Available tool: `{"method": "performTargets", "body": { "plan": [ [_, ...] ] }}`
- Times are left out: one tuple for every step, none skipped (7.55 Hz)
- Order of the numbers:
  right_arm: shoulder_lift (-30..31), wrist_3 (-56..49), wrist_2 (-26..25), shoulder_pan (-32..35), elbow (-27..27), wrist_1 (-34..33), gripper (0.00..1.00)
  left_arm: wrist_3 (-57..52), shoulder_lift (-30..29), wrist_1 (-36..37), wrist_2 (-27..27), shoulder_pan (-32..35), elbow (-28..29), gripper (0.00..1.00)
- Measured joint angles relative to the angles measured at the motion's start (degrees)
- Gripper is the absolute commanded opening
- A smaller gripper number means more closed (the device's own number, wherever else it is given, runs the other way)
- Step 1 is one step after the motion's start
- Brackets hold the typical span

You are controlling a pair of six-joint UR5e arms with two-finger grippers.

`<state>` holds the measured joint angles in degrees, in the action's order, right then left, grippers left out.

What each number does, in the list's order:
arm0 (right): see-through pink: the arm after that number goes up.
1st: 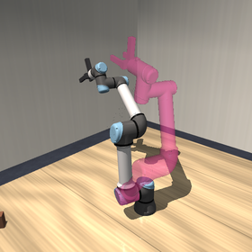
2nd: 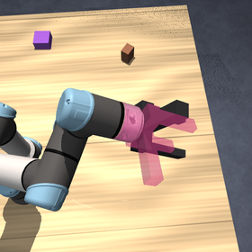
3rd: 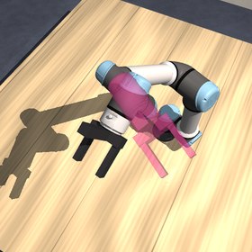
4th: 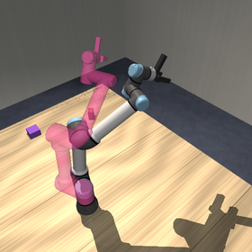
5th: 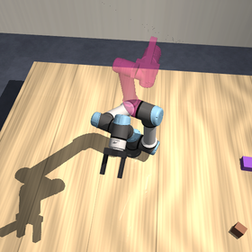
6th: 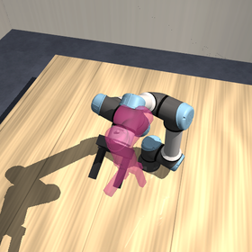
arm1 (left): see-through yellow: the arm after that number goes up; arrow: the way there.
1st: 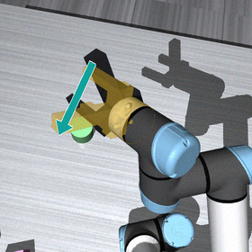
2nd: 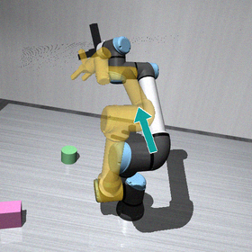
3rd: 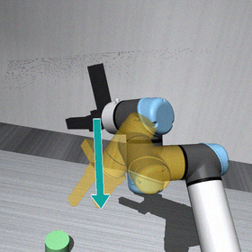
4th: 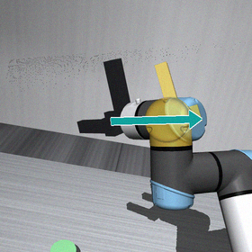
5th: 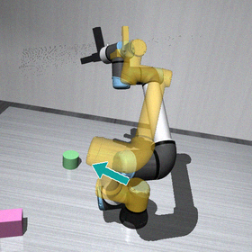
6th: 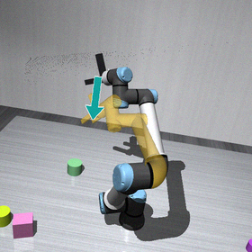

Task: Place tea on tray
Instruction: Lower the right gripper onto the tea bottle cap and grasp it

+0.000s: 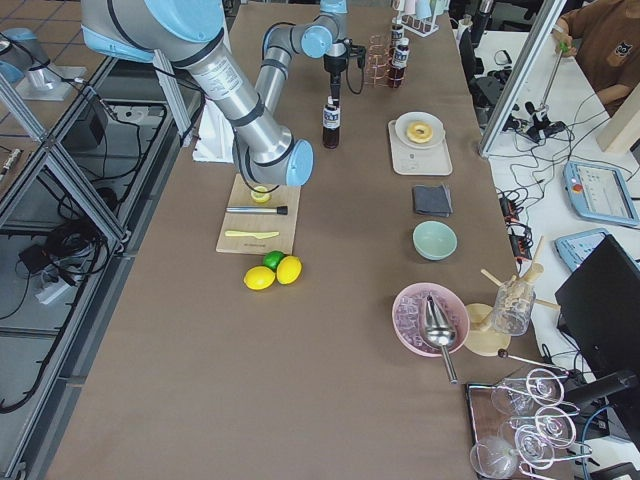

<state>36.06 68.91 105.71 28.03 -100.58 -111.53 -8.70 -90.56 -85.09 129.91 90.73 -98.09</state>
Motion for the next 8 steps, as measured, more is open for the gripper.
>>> {"method": "performTargets", "body": {
  "plan": [
    [0.0, 0.0, 0.0, 0.0, -0.1, 0.0, 0.92, 0.0, -0.3, 0.3, 0.1, 0.2, 0.0, 0.97],
    [0.1, 0.0, 0.1, 0.0, -0.1, 0.0, 0.92, 0.0, -0.6, 0.5, 0.2, 1.0, 0.0, 0.97],
    [0.2, 0.0, 0.2, 0.0, -0.2, 0.0, 0.85, 0.0, -0.9, 1.1, 0.3, 1.6, -0.1, 0.97],
    [0.3, 0.1, 0.3, 0.0, -0.3, 0.0, 0.76, 0.0, -1.2, 1.8, 0.3, 2.1, -0.2, 0.97],
    [0.5, 0.3, 0.3, 0.0, -0.3, 0.0, 0.72, -0.1, -1.6, 2.4, 0.3, 2.5, -0.3, 0.97],
    [0.8, 0.6, 0.4, 0.0, -0.4, 0.1, 0.72, -0.1, -1.9, 2.7, 0.3, 2.6, -0.3, 0.97],
    [1.1, 0.6, 0.4, 0.0, -0.4, 0.1, 0.72, 0.0, -2.1, 2.8, 0.3, 2.7, -0.2, 0.97],
    [1.3, 0.7, 0.4, -0.1, -0.4, 0.2, 0.72, 0.0, -2.3, 3.0, 0.3, 2.7, -0.1, 0.97]
  ]
}}
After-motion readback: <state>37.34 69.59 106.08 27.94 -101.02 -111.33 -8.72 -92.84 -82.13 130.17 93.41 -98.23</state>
